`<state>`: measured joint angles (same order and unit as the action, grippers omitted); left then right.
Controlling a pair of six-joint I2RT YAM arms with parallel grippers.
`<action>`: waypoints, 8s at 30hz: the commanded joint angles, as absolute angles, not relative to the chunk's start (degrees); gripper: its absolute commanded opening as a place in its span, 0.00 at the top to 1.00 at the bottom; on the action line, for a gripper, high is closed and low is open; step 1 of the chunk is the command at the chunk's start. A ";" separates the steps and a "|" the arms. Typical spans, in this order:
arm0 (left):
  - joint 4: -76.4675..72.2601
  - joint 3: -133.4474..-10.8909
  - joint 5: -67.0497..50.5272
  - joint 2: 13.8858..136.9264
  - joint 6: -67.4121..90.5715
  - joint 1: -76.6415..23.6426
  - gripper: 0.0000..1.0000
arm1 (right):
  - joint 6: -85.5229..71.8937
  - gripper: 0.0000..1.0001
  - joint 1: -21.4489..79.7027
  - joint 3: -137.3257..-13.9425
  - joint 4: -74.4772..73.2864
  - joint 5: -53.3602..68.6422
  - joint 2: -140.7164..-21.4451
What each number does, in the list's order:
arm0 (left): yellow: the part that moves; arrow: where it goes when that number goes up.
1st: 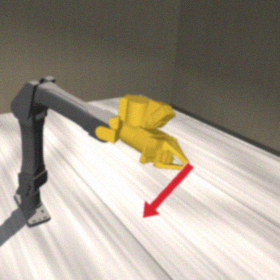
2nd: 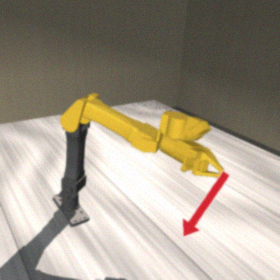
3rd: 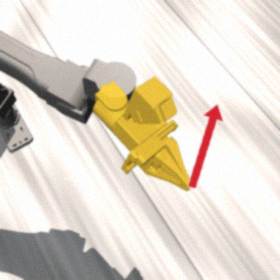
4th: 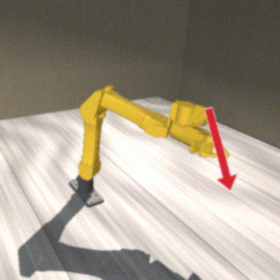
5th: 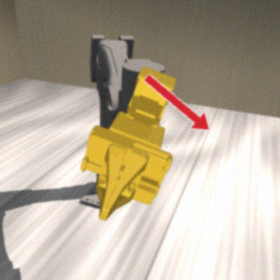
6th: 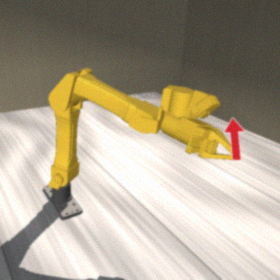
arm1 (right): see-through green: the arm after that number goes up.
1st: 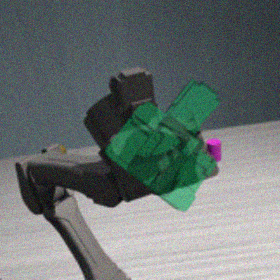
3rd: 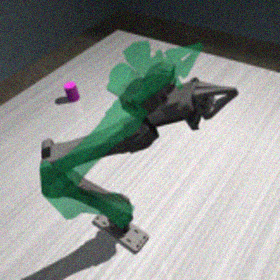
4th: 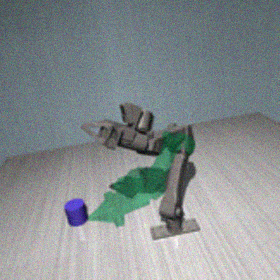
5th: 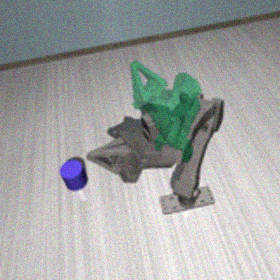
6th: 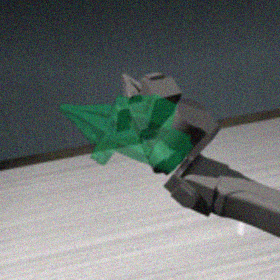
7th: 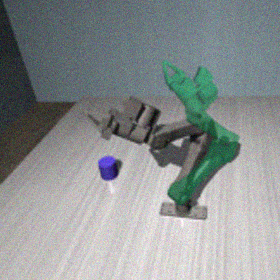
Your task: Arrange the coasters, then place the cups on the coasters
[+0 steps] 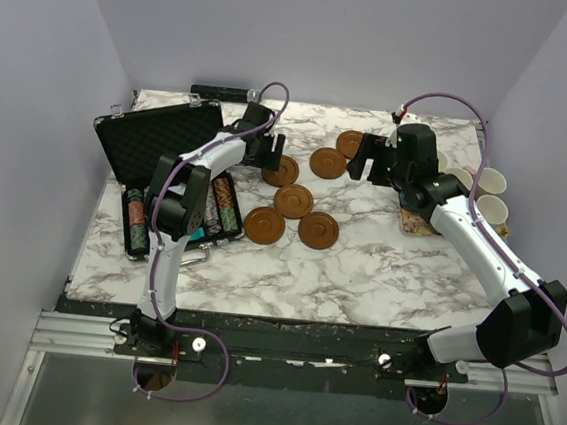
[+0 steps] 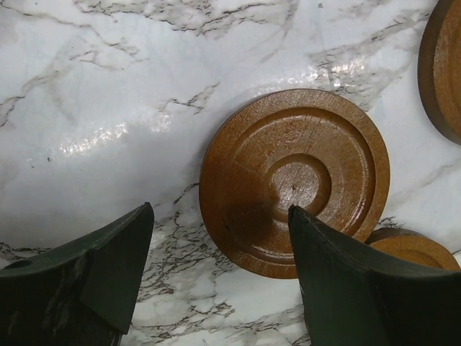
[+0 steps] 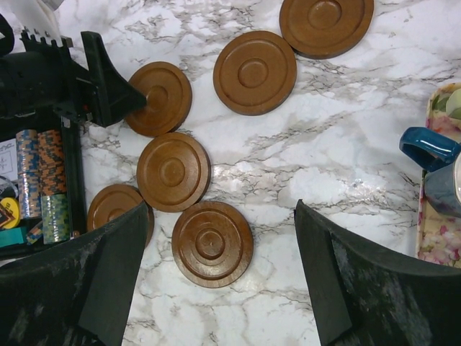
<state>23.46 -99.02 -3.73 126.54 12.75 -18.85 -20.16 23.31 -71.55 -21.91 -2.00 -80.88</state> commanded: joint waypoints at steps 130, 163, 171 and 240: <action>15.38 -61.35 -6.77 101.43 12.22 -31.38 0.07 | -19.86 0.12 23.38 -60.91 -18.02 1.76 -75.32; 10.98 -52.91 -1.68 80.08 20.05 -35.69 0.01 | -16.79 0.17 31.45 -47.20 -14.86 -10.01 -64.78; 14.06 -60.99 -9.05 76.30 22.15 -24.71 0.01 | -16.96 0.20 40.33 -44.39 -12.31 -15.73 -63.90; 16.35 -59.85 -1.49 70.58 17.23 -22.94 0.01 | -18.36 0.27 60.91 -50.81 -25.40 1.23 -95.63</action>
